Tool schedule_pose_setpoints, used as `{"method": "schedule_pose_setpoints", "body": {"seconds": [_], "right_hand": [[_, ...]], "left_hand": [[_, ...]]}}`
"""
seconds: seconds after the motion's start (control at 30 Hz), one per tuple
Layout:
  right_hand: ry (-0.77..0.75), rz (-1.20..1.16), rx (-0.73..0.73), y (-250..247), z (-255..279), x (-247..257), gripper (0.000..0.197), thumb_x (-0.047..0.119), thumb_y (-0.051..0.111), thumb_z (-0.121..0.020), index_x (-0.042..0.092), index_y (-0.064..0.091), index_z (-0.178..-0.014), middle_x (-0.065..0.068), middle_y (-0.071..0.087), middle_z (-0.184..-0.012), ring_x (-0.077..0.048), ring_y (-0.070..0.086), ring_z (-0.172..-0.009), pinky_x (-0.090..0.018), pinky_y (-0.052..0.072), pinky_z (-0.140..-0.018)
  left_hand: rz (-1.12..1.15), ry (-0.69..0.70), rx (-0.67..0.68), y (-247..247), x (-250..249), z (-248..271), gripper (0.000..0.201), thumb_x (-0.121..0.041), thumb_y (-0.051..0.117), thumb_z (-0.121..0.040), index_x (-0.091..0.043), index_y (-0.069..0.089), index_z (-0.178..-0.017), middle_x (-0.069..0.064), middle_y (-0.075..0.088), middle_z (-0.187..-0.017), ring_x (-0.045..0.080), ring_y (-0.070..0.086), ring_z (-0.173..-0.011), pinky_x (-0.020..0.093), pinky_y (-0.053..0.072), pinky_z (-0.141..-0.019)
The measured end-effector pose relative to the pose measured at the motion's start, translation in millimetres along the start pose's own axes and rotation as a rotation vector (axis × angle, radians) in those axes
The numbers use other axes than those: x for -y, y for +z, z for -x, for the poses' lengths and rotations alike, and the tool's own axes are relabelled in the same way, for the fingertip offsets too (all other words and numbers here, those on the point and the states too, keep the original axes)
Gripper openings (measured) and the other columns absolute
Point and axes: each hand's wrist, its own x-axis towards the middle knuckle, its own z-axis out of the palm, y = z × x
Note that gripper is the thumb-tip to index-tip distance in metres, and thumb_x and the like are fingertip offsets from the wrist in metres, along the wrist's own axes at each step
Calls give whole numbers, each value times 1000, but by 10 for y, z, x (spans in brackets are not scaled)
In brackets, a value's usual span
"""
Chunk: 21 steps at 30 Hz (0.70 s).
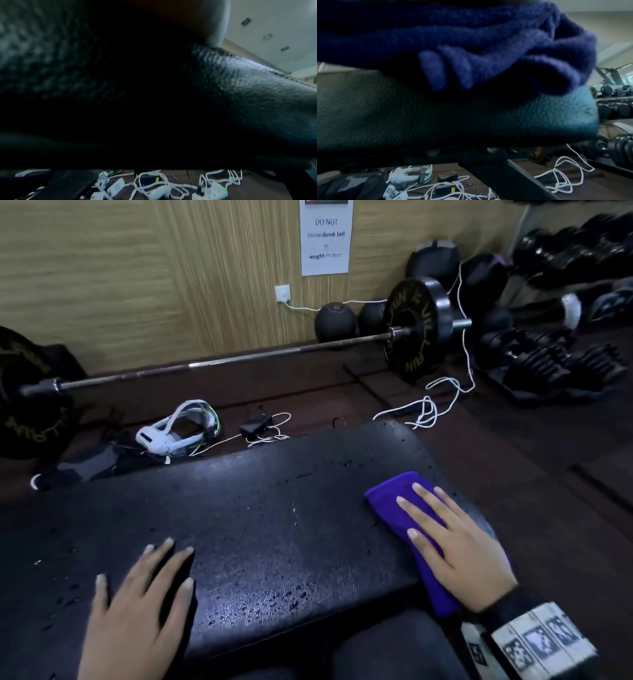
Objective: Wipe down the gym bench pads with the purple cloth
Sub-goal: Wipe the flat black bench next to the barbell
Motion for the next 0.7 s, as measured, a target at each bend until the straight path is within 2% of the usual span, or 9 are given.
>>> {"method": "schedule_pose_setpoints", "body": {"seconds": [0.07,0.23,0.37,0.4,0.47,0.5,0.57,0.63,0.7], "right_hand": [[35,-41,-27,-2,133,-7,47,45,29,-95,34,41,-139,8,35,-148,-17,31,-137,-22,24,-107],[51,-8,-93,44,349,230,46,46,31,-95,35,41,-138,5,36,-148,-25,24,-141,-43,31,-107],[52,50,57,17,54,387,46,53,19,-95,46,40,-136,5,38,-147,-32,30,-137,-46,33,-106],[55,85,89,20,-58,359,48,55,15,-94,48,36,-136,5,35,-149,-32,29,-138,-46,32,-107],[90,111,161,45,-275,176,53,58,10,-89,51,23,-140,8,19,-155,-29,17,-142,-45,23,-111],[134,97,200,38,-361,46,50,56,14,-91,50,20,-141,8,12,-156,-28,11,-143,-44,18,-113],[223,5,213,-11,-438,-218,45,43,31,-98,45,21,-142,3,10,-157,-26,7,-144,-40,13,-115],[320,-117,149,-58,-333,-404,47,34,39,-98,43,25,-141,2,16,-156,-24,11,-143,-38,18,-114],[379,-178,77,-50,-89,-455,45,35,40,-97,44,27,-139,4,20,-155,-25,15,-143,-40,26,-111]], "left_hand": [[16,-14,-17,4,-18,7,52,-58,27,-86,-45,50,-131,-17,41,-146,2,28,-140,57,18,-112],[46,-30,-21,-5,-34,22,51,-60,27,-84,-49,49,-128,-20,41,-145,0,28,-138,56,19,-113],[51,-27,-25,-18,-31,21,52,-62,25,-83,-50,48,-129,-21,39,-146,0,28,-138,56,21,-112],[50,-23,-27,-16,-21,28,52,-63,25,-84,-50,47,-129,-21,39,-146,0,28,-138,56,22,-111],[50,-16,-30,-10,-7,49,51,-63,24,-85,-51,46,-130,-20,39,-146,1,28,-138,56,23,-110],[45,-9,-33,-2,-2,58,51,-62,24,-85,-51,46,-130,-19,39,-146,2,29,-138,56,25,-109],[34,1,-41,23,13,78,51,-61,24,-86,-50,45,-131,-18,39,-146,5,31,-138,57,25,-109],[27,12,-48,41,29,86,51,-61,24,-87,-49,46,-131,-17,39,-147,8,33,-138,57,27,-108],[11,21,-64,49,39,73,51,-60,25,-87,-45,49,-130,-14,41,-146,11,36,-137,57,29,-106]]}}
